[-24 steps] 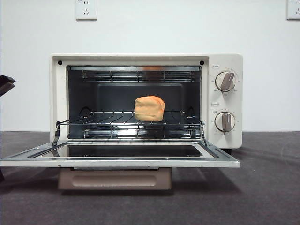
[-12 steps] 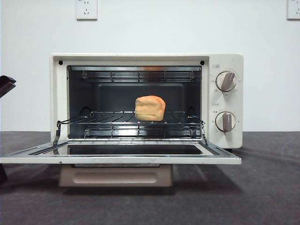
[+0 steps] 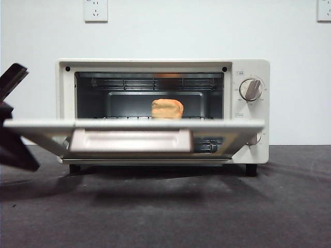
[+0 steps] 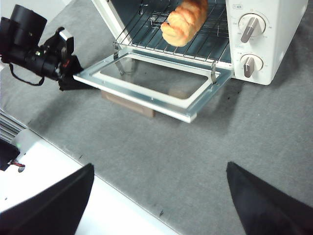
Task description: The left arm flap open the oven, the right arm pick bread and place it into oven, the left arm flap close the oven
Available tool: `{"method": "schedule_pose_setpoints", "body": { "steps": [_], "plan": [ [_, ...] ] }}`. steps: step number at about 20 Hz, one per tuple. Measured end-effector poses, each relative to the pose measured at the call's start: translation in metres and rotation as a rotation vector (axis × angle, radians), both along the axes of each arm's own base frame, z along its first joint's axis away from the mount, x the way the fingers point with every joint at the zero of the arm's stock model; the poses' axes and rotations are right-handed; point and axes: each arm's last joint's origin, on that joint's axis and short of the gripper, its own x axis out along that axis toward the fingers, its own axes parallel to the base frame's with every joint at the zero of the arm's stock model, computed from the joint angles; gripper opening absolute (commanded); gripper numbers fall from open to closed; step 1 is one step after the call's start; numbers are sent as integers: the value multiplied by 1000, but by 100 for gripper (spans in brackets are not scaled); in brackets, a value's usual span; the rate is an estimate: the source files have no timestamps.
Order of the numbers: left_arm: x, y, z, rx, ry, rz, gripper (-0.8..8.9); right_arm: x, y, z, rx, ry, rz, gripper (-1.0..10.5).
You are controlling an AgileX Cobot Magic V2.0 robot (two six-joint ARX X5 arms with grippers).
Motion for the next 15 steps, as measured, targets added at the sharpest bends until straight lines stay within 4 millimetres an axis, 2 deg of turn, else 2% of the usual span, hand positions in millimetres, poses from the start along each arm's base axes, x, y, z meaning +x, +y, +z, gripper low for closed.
{"method": "schedule_pose_setpoints", "body": {
  "steps": [3,11,15],
  "plan": [
    [9,-1,9,-30,-41,28,16,0,0,0,0,0,0,432],
    [40,-6,55,-127,-241,49,16,0,0,0,3,3,-3,432],
    [48,-7,70,-154,-320,61,16,0,0,0,4,4,-7,432]
  ]
}}
